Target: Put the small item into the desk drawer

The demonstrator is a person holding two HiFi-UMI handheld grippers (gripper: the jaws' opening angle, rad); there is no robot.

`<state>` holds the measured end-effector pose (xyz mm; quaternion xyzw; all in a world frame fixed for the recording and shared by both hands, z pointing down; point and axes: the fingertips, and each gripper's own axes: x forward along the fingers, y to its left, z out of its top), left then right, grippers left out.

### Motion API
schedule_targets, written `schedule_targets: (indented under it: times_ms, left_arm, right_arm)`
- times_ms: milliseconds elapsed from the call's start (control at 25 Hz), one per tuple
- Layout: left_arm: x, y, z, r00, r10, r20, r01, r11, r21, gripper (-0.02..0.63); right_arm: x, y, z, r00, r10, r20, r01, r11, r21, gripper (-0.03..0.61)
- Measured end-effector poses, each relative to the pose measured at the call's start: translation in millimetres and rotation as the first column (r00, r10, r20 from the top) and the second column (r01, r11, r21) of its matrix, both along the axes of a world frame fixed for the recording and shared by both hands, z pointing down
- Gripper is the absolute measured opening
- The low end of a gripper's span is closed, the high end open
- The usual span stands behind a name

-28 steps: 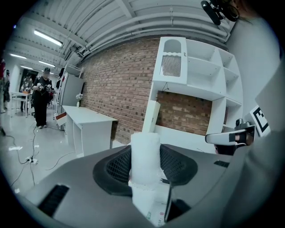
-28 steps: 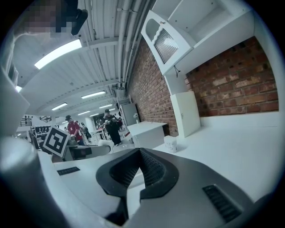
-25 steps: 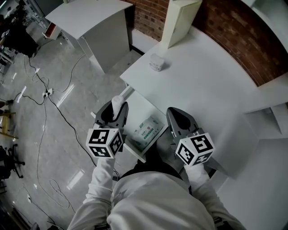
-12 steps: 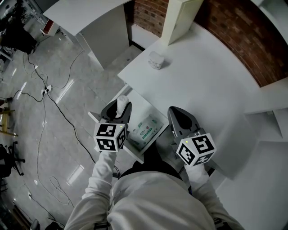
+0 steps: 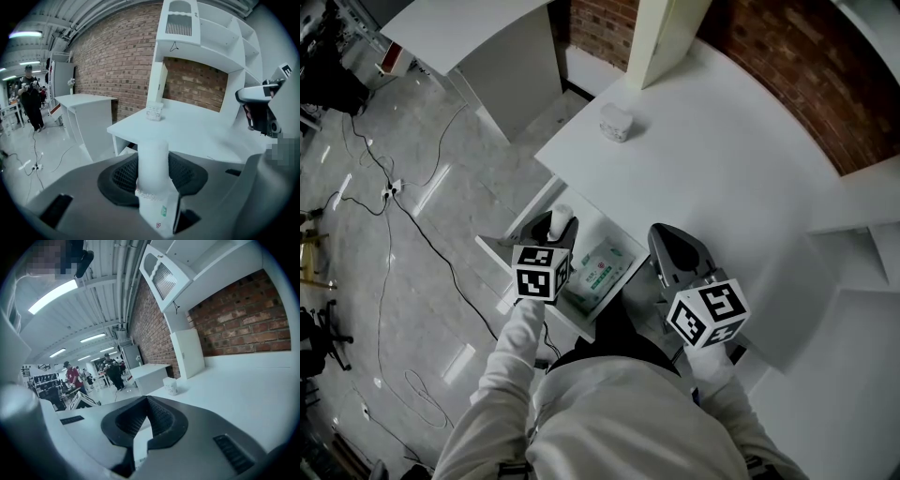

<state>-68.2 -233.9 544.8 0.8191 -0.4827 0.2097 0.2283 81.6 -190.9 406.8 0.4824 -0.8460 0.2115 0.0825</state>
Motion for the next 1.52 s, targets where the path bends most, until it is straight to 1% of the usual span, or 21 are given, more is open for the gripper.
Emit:
schedule_targets:
  times_ms: [120,280,440,680,840,1000,1080,1200,1320,1520]
  left_arm:
    - [4,-3,19,1.0,0.001,0.01,-0.001,0.999,-0.036,0.189]
    - [14,-4,39,0.999,0.037,0.038,-0.034,0.996,-0.081,0.19]
    - [18,-6,57,0.997,0.054,0.058,-0.046,0.991,-0.128,0.19]
    - [20,-5,82,0.995,0.074,0.068,-0.059,0.978,-0.202,0.19]
    - [20,-4,102,0.992,0.086,0.091,-0.062,0.969,-0.24,0.189]
    - [17,-2,126,0.989,0.088,0.123,-0.049,0.956,-0.291,0.19]
    - [19,-3,146,0.99,0.089,0.113,-0.051,0.951,-0.304,0.19]
    - [17,0,167,0.987,0.095,0.132,-0.043,0.935,-0.352,0.19]
    - [18,-1,175,0.982,0.121,0.148,-0.058,0.925,-0.377,0.19]
    - [16,-1,194,0.979,0.116,0.168,-0.037,0.909,-0.415,0.189]
  right_arm:
    - [3,-1,2,1.0,0.003,0.002,-0.003,1.0,-0.004,0.028]
    - [7,-3,4,1.0,0.008,0.001,-0.008,1.0,-0.01,0.028]
    - [10,-6,5,1.0,0.008,0.002,-0.008,1.0,-0.015,0.028]
    - [7,-9,9,1.0,-0.002,-0.002,0.002,1.0,-0.02,0.028]
    - [6,-12,10,1.0,-0.007,-0.005,0.007,1.0,-0.021,0.028]
    - [4,-14,12,1.0,-0.006,-0.009,0.006,1.0,-0.03,0.028]
    - [3,-15,14,1.0,-0.006,-0.008,0.006,0.999,-0.036,0.028]
    - [3,-17,17,1.0,-0.002,-0.008,0.002,0.999,-0.04,0.028]
    - [3,-19,18,1.0,0.002,-0.008,-0.002,0.999,-0.042,0.028]
    - [8,-19,21,1.0,0.015,-0.017,-0.016,0.999,-0.051,0.028]
